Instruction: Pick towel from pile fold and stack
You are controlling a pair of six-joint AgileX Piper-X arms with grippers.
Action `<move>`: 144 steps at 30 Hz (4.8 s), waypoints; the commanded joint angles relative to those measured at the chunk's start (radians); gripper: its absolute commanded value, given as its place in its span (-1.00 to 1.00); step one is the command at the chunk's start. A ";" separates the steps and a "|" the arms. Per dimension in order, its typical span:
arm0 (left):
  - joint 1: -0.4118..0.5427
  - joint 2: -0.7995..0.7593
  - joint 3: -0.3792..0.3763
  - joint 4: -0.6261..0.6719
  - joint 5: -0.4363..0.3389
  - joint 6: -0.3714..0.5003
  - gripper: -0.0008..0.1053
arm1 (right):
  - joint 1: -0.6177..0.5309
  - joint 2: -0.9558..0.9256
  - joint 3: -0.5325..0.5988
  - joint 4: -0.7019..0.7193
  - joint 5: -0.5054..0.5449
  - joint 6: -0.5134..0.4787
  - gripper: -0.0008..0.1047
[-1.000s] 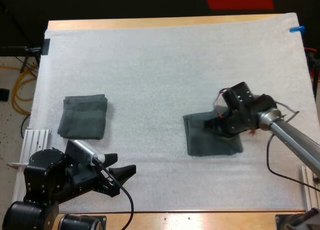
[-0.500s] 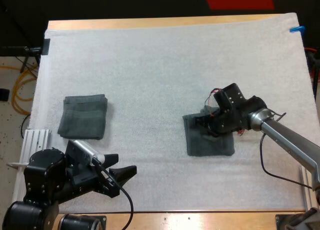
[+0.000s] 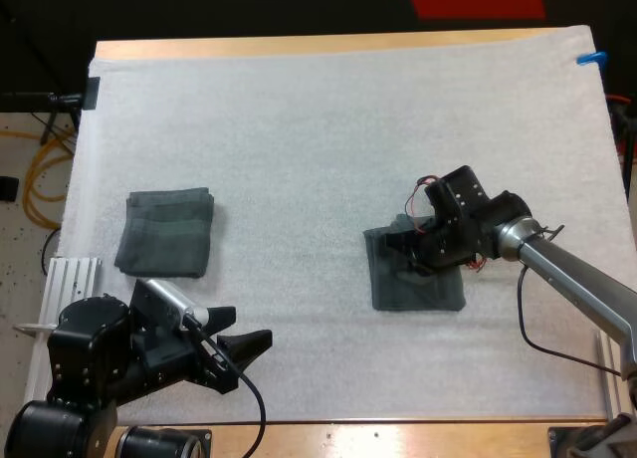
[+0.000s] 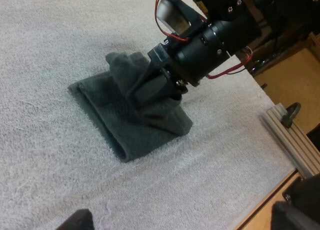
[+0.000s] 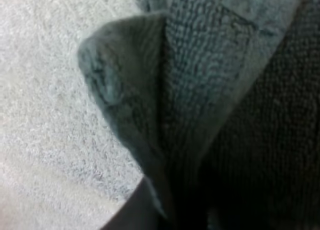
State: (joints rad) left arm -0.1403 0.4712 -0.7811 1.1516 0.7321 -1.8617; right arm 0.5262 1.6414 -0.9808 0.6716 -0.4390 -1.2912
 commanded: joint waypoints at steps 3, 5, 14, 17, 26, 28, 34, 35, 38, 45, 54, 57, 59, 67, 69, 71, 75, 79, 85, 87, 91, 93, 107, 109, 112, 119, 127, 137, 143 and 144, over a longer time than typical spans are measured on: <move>0.000 -0.006 -0.006 -0.003 0.006 0.003 0.29 | 0.002 -0.025 -0.008 -0.001 -0.030 -0.036 0.04; 0.000 -0.006 -0.006 -0.003 0.006 0.003 0.29 | 0.002 -0.046 -0.017 -0.001 -0.038 -0.083 0.39; 0.000 -0.006 -0.006 -0.004 0.006 0.003 0.29 | 0.002 -0.180 -0.085 -0.010 -0.017 -0.137 0.36; 0.000 -0.006 -0.006 -0.004 0.006 0.003 0.29 | 0.002 -0.202 -0.098 -0.008 -0.014 -0.133 0.36; 0.000 -0.006 -0.006 -0.004 0.006 0.003 0.29 | 0.002 -0.207 -0.041 0.052 0.015 -0.125 0.36; 0.000 -0.006 -0.006 -0.004 0.006 0.003 0.29 | 0.002 -0.207 -0.007 0.052 -0.008 -0.099 0.36; 0.000 -0.006 -0.006 -0.004 0.006 0.003 0.29 | 0.039 -0.207 0.112 0.007 -0.085 -0.072 0.36; 0.000 -0.006 -0.006 -0.004 0.006 0.003 0.29 | 0.054 -0.207 0.131 -0.016 -0.091 -0.070 0.36; 0.000 -0.006 -0.006 -0.004 0.006 0.003 0.29 | 0.113 -0.196 0.179 -0.094 -0.108 -0.011 0.36; 0.000 -0.006 -0.006 -0.004 0.006 0.003 0.29 | 0.190 -0.090 0.192 -0.222 -0.123 0.086 0.36; 0.000 -0.006 -0.006 -0.004 0.006 0.003 0.29 | 0.190 -0.103 0.192 -0.242 -0.204 0.092 0.36; 0.000 -0.006 -0.006 -0.004 0.006 0.005 0.29 | 0.190 -0.178 0.187 -0.241 -0.200 0.092 0.36; 0.000 -0.006 -0.006 -0.004 0.006 0.013 0.29 | 0.190 -0.262 0.183 -0.241 -0.161 0.092 0.36; 0.000 0.009 -0.004 -0.063 -0.002 0.011 0.29 | 0.190 -0.541 0.153 -0.214 0.037 -0.009 0.42; 0.000 0.029 -0.004 -0.072 -0.002 0.011 0.29 | 0.190 -0.592 0.141 -0.172 0.066 -0.060 0.53; -0.005 0.067 -0.004 -0.078 -0.002 0.011 0.29 | 0.190 -0.660 0.129 -0.105 0.121 -0.101 0.69; -0.017 0.136 -0.004 -0.090 -0.002 0.011 0.29 | 0.190 -0.756 0.123 -0.012 0.233 -0.148 0.73; -0.055 0.242 -0.004 -0.142 -0.008 0.011 0.29 | 0.190 -0.849 0.123 0.077 0.369 -0.198 0.73; -0.207 0.449 -0.004 -0.297 -0.165 -0.044 0.42 | 0.190 -0.926 0.123 0.154 0.439 -0.216 0.73; -0.263 0.531 -0.004 -0.375 -0.205 -0.089 0.42 | 0.190 -0.933 0.123 0.173 0.439 -0.216 0.73; -0.362 0.716 -0.004 -0.575 -0.243 -0.219 0.42 | 0.190 -0.933 0.123 0.211 0.439 -0.216 0.73; -0.390 0.796 -0.004 -0.663 -0.243 -0.286 0.42 | 0.190 -0.933 0.123 0.225 0.439 -0.216 0.73; -0.430 1.213 -0.008 -0.986 -0.139 -0.578 0.42 | 0.190 -0.933 0.123 0.299 0.439 -0.216 0.73; -0.430 1.236 -0.015 -1.005 -0.117 -0.592 0.42 | 0.190 -0.933 0.123 0.299 0.439 -0.216 0.73; -0.430 1.245 -0.045 -1.008 -0.113 -0.612 0.42 | 0.190 -0.933 0.123 0.299 0.439 -0.216 0.73; -0.440 1.306 -0.137 -0.923 -0.115 -0.676 0.41 | 0.190 -0.933 0.123 0.299 0.439 -0.216 0.73; -0.499 1.360 -0.241 -0.811 -0.126 -0.673 0.41 | 0.190 -0.933 0.123 0.299 0.439 -0.216 0.73; -0.532 1.366 -0.254 -0.811 -0.126 -0.670 -0.03 | 0.190 -0.933 0.123 0.299 0.439 -0.216 0.73; -0.532 1.366 -0.254 -0.813 -0.128 -0.629 -0.98 | 0.190 -0.933 0.123 0.299 0.439 -0.216 0.73; -0.532 1.366 -0.255 -0.813 -0.123 -0.619 -0.98 | 0.190 -0.933 0.123 0.299 0.439 -0.216 0.73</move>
State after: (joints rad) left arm -0.6662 1.8377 -1.0297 0.3360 0.6088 -2.4899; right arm 0.7157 0.7131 -0.8502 0.9681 0.0000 -1.4961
